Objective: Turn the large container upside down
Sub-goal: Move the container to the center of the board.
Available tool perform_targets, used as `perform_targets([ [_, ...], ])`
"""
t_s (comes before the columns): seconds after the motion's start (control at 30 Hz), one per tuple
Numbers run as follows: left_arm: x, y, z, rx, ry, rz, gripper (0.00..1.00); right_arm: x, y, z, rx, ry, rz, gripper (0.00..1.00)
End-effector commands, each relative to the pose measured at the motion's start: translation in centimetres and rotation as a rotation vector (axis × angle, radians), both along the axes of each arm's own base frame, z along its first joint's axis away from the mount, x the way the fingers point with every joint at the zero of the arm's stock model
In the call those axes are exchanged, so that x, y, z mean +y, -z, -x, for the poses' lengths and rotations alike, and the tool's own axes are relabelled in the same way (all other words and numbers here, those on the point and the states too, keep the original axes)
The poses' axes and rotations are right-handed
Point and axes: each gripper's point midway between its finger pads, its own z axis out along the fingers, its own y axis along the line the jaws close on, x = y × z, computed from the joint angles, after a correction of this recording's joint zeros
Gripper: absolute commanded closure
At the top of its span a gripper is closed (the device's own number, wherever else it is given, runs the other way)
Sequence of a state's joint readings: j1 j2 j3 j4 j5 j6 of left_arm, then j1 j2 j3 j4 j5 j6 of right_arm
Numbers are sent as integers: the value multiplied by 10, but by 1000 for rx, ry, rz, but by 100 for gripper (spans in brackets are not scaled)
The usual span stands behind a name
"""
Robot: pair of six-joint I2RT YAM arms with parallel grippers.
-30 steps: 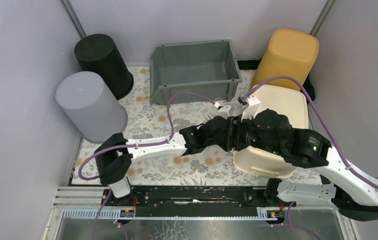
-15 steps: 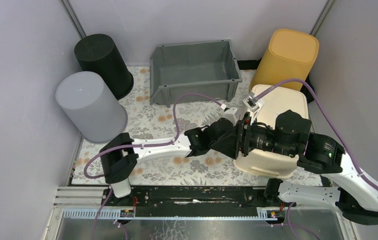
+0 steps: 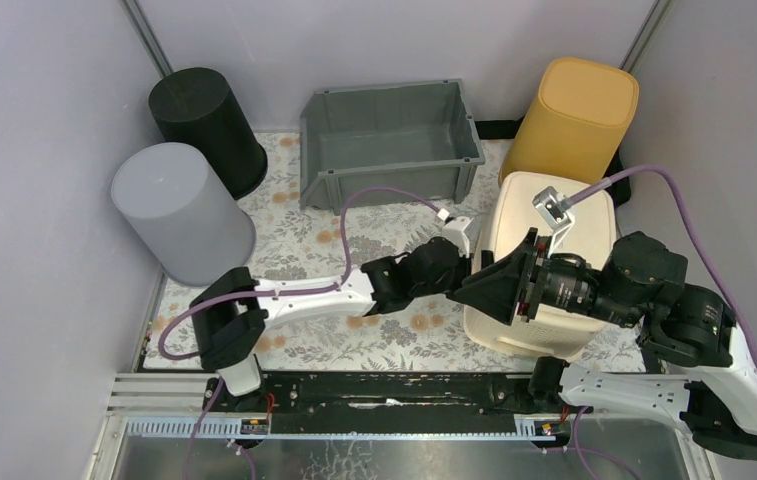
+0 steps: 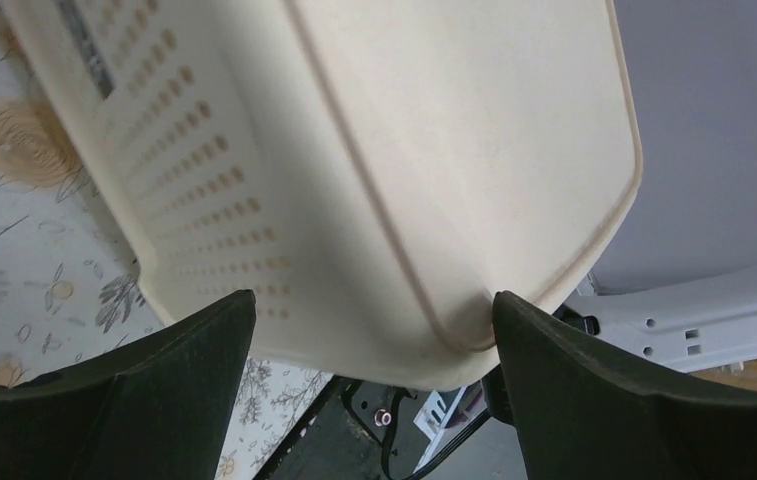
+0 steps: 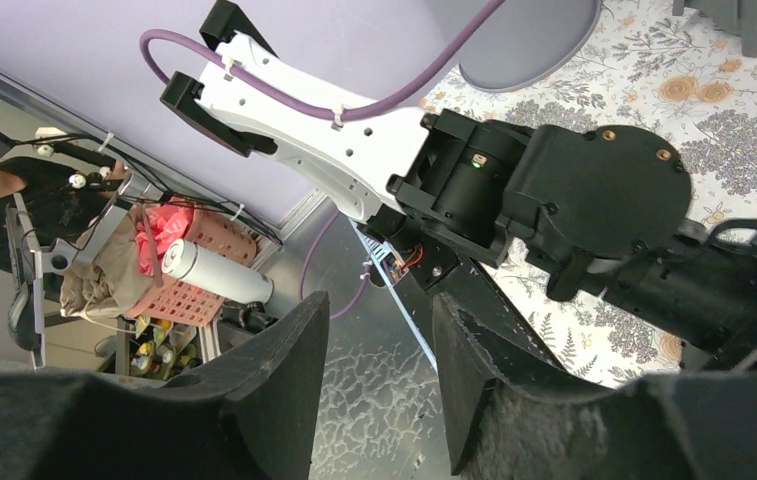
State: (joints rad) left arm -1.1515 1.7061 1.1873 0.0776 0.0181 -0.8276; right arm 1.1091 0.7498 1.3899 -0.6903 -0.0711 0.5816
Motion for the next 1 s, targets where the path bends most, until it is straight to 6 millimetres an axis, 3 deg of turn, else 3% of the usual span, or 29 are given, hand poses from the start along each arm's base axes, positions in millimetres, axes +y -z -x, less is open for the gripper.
perform_targets([
  [0.0, 22, 105, 50, 93, 192, -345, 7, 2, -29, 4, -38, -26, -82, 52],
  [0.13, -10, 105, 52, 108, 209, -296, 7, 0, -38, 7, -45, -34, -103, 54],
  [0.27, -29, 110, 46, 145, 167, -271, 7, -3, -37, 6, -45, -21, -99, 54],
  [0.6, -52, 118, 24, 172, 1, -227, 8, -11, -31, 2, -39, 19, -82, 54],
  [0.97, -89, 109, 5, 164, -55, -152, 7, -24, -22, 0, -29, 66, -60, 54],
])
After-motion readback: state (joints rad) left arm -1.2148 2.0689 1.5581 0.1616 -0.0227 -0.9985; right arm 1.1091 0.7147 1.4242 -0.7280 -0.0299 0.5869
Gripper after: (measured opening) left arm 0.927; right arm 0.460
